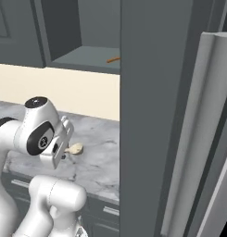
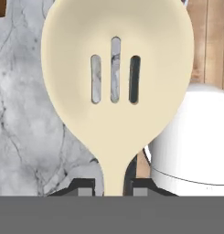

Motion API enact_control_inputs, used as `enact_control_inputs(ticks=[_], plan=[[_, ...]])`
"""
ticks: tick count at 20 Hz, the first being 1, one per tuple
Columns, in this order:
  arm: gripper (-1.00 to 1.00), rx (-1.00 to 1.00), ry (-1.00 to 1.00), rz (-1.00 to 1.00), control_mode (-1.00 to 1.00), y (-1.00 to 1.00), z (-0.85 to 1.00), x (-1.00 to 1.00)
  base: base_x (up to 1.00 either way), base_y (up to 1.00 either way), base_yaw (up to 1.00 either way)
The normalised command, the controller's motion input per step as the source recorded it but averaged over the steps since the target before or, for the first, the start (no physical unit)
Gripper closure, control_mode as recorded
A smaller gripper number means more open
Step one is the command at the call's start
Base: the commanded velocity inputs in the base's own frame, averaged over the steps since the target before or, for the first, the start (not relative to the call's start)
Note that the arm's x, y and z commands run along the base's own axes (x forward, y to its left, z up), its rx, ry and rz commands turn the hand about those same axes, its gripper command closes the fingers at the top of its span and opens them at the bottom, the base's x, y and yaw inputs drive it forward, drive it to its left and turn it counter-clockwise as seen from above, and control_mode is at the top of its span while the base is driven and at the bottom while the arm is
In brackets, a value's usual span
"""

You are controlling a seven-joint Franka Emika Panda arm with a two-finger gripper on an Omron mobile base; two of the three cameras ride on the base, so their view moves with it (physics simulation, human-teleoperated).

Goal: Organize the utensils by type. Pick up the wooden spoons from the counter and place them in the open cabinet. Then pick up the metallic utensils from the counter and place them in the open drawer.

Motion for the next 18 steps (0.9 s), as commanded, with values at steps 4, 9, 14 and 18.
enact_control_inputs(ticks=[4, 9, 14, 18], plan=[[1.00, 0.04, -0.05, 0.00, -1.00, -0.32, 0.00, 0.00, 0.00, 0.00, 0.00], [1.00, 0.00, -0.18, 0.00, -1.00, 0.00, 0.17, 0.13, 0.00, 0.00, 0.00], [1.00, -0.03, -0.16, 0.00, -1.00, -0.03, 0.74, 0.04, 0.00, 0.00, 0.00], [1.00, -0.09, 0.00, 0.00, -1.00, -0.27, 1.00, 0.07, 0.00, 0.00, 0.00]])
